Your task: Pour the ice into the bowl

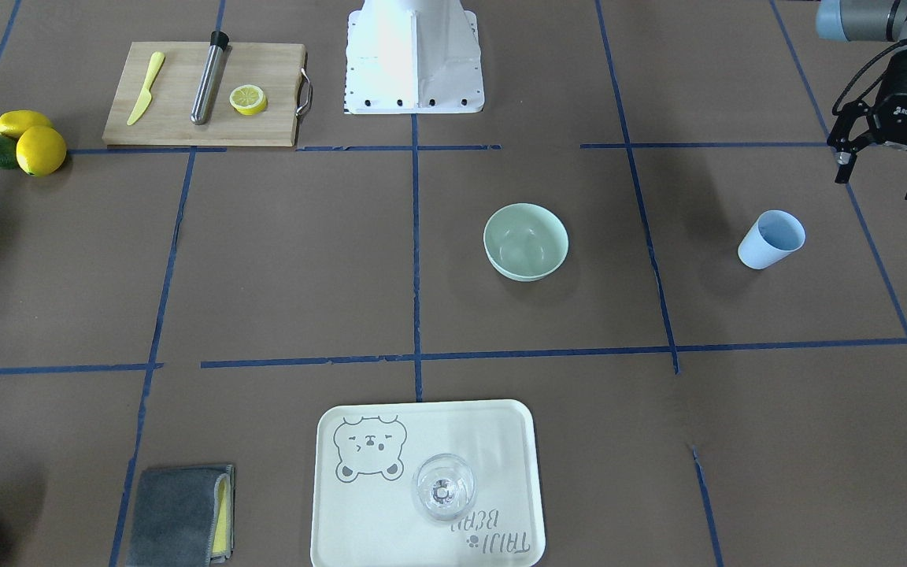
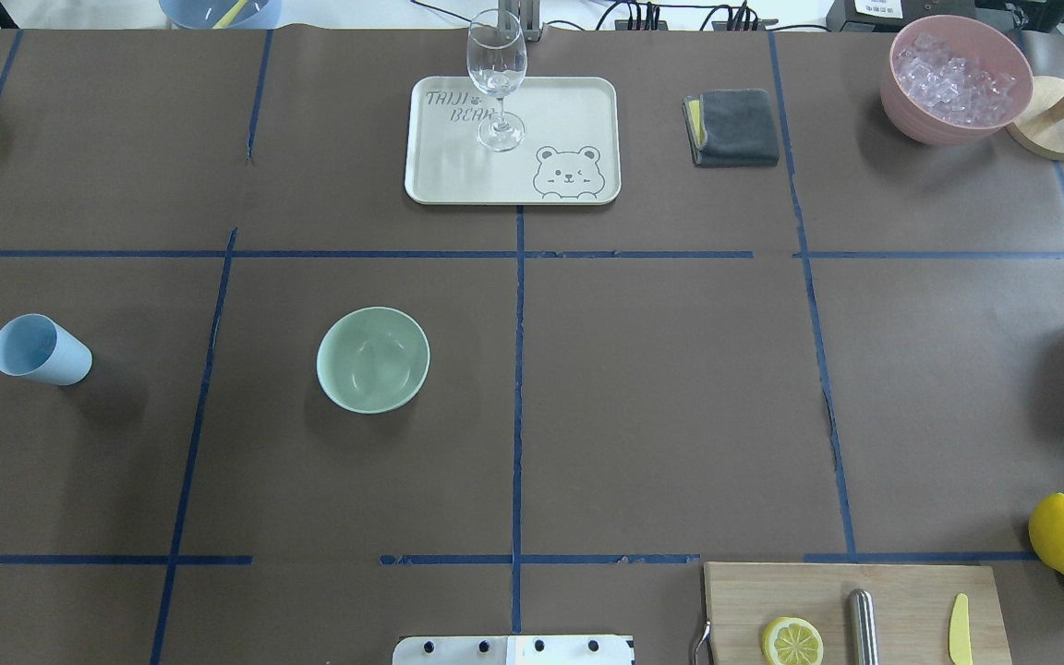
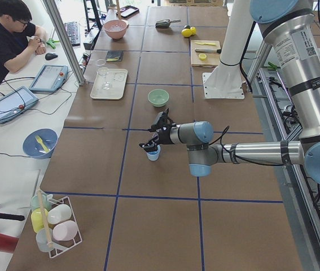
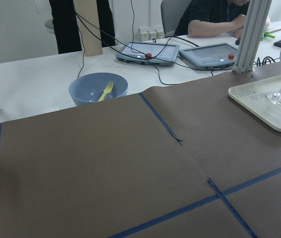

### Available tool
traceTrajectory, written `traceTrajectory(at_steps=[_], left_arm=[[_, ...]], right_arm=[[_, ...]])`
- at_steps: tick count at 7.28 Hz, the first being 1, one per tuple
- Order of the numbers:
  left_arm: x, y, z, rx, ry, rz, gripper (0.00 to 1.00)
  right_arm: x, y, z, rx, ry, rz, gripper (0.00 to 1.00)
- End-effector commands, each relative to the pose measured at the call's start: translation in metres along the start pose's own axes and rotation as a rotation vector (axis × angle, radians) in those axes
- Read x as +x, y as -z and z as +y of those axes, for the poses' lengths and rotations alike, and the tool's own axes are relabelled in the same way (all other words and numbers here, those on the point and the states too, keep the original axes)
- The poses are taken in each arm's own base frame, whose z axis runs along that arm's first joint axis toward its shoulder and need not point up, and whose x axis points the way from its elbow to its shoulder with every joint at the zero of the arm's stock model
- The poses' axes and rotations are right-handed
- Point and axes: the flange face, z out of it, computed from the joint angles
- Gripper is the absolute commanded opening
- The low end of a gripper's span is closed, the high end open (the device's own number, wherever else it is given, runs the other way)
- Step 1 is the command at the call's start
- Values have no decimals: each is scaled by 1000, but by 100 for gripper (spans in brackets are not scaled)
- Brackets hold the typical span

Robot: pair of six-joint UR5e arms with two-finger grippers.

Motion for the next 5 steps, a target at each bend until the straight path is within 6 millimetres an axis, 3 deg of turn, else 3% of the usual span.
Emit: traceTrajectory(at_steps=[1,3,4,5], left_arm=[[18,-4,19,104,46,-100,100],[53,-11,71,154,115,-143,100],[57,-10,91,180,127,-165,100],[61,-11,97,203,131,-175,100]], right_arm=[[2,-1,6,-4,-10,0,100],[3,-3,9,-8,-14,-1,100],[3,-3,9,-8,-14,-1,100],[3,-3,9,-8,-14,1,100]])
